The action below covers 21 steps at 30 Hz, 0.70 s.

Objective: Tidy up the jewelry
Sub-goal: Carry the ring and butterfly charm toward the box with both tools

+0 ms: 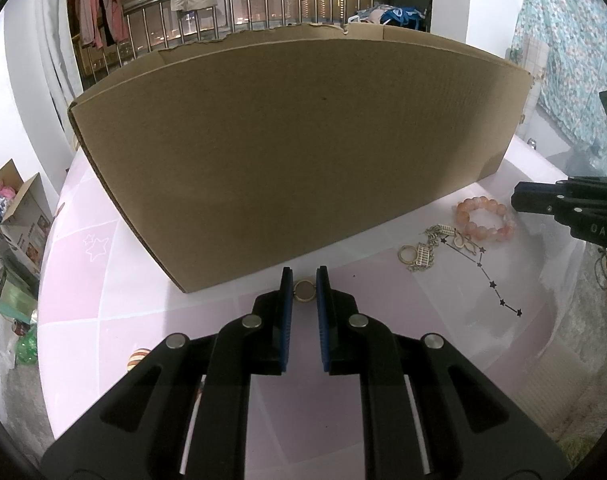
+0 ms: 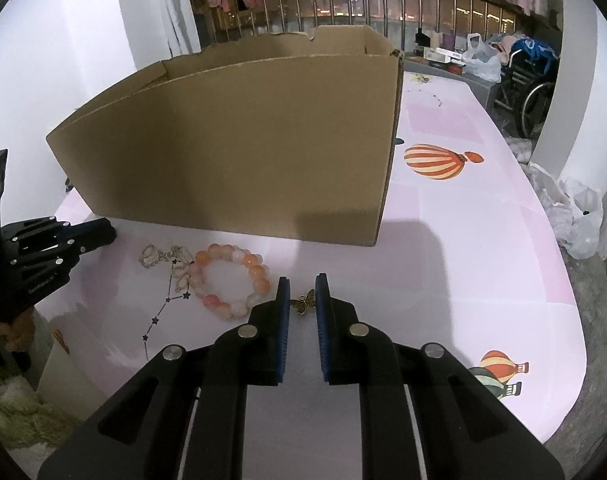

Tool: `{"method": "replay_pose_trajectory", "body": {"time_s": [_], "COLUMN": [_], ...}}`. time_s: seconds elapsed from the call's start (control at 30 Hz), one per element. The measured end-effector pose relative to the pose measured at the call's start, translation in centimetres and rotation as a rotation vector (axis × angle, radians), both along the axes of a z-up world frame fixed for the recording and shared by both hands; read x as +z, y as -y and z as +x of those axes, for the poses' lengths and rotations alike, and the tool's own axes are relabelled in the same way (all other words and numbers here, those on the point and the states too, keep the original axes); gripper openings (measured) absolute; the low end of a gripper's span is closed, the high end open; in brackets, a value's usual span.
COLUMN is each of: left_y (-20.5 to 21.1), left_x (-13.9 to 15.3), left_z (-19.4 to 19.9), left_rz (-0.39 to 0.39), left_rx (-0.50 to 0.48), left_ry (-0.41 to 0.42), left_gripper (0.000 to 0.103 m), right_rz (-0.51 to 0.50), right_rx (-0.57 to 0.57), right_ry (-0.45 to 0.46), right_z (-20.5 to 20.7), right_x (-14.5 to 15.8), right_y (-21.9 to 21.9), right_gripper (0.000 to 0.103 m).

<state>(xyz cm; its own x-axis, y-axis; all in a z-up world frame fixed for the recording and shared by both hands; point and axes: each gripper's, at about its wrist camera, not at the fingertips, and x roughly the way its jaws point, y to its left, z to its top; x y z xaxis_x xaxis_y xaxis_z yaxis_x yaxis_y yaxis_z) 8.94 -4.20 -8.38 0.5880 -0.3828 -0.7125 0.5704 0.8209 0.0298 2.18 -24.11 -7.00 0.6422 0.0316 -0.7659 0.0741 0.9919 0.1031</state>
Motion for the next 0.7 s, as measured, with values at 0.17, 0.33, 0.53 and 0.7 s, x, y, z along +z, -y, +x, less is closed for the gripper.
{"method": "replay_pose_trajectory", "body": {"time_s": [0.17, 0.33, 0.53, 0.7], "left_y": [-0.2, -0.4, -0.7, -0.8], "left_x": [0.1, 0.2, 0.8, 1.7], "left_z": [-0.1, -0.1, -0.7, -1.8], "left_rz": [-0.007, -0.016, -0.022, -0.033], "left_rx": [0.004, 0.008, 0.014, 0.016], "left_ry": [-0.001, 0.004, 0.021, 0.045], "left_gripper": [0.011, 0.01, 0.01, 0.01], "right_rz": [-0.005, -0.013, -0.023, -0.039], "right_rx": [-0.005, -0.008, -0.01, -0.012], "right_ry": [0.007, 0.02, 0.037, 0.063], "right_z": [-0.1, -0.3, -0.5, -1.0], "right_x": [0.3, 0.7, 1.4, 2.5], "right_y": [0.0, 0.1, 0.1, 0.1], "right_gripper": [0.013, 0.013, 0.013, 0.013]}}
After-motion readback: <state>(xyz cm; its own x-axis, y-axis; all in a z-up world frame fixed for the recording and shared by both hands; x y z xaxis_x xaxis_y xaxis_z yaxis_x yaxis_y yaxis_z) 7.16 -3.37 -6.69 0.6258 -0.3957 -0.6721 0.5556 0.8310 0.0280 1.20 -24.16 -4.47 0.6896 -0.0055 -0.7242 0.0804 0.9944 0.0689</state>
